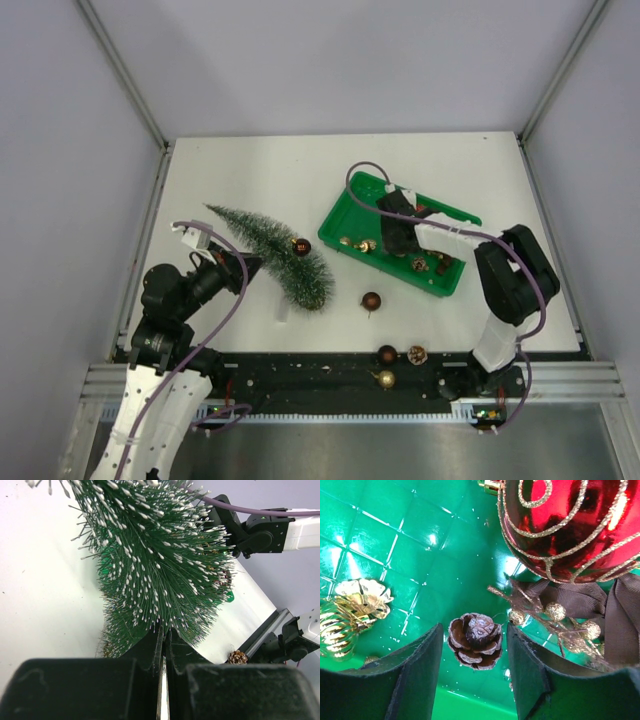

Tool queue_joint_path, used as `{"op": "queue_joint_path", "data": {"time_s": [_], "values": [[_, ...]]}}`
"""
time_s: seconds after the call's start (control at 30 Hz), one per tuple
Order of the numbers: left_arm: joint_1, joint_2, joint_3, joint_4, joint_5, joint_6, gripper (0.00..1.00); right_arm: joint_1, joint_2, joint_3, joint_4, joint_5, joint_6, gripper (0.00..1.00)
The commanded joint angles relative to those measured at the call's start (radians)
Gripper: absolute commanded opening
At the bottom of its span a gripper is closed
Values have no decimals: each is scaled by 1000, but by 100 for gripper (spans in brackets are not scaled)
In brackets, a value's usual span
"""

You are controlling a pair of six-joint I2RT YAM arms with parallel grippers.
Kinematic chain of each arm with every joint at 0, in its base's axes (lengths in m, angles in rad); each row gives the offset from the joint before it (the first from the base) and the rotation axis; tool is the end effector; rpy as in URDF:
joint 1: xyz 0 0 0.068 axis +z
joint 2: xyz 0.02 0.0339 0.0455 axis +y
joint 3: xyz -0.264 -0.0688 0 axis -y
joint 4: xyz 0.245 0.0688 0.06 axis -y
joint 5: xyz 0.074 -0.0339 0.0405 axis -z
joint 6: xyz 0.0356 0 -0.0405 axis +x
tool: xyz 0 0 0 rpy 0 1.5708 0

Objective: Decorate the small christmas tree

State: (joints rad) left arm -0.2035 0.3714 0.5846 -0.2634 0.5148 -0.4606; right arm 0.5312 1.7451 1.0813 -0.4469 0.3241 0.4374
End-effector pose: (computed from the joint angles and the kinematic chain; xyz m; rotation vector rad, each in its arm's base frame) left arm 0.0999 -0.0385 0.3145 0.1975 1.6841 -0.9193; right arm 0.3020 0.1643 0.1733 -0.0223 2.5883 -0.0922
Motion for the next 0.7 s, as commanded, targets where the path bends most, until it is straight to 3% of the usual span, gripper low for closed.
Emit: {"op": "queue_joint_path", "data": {"time_s": [0.0,0.3,0.67], "values": [[6,-26,17,4,-6,19,0,-7,7,48,51,12,-6,50],[6,-22,14,10,-2,10,0,-8,-70,35,74,-25,-9,30],[6,-25,12,1,-13,2,0,96,-468,54,93,-212,-5,25]]}}
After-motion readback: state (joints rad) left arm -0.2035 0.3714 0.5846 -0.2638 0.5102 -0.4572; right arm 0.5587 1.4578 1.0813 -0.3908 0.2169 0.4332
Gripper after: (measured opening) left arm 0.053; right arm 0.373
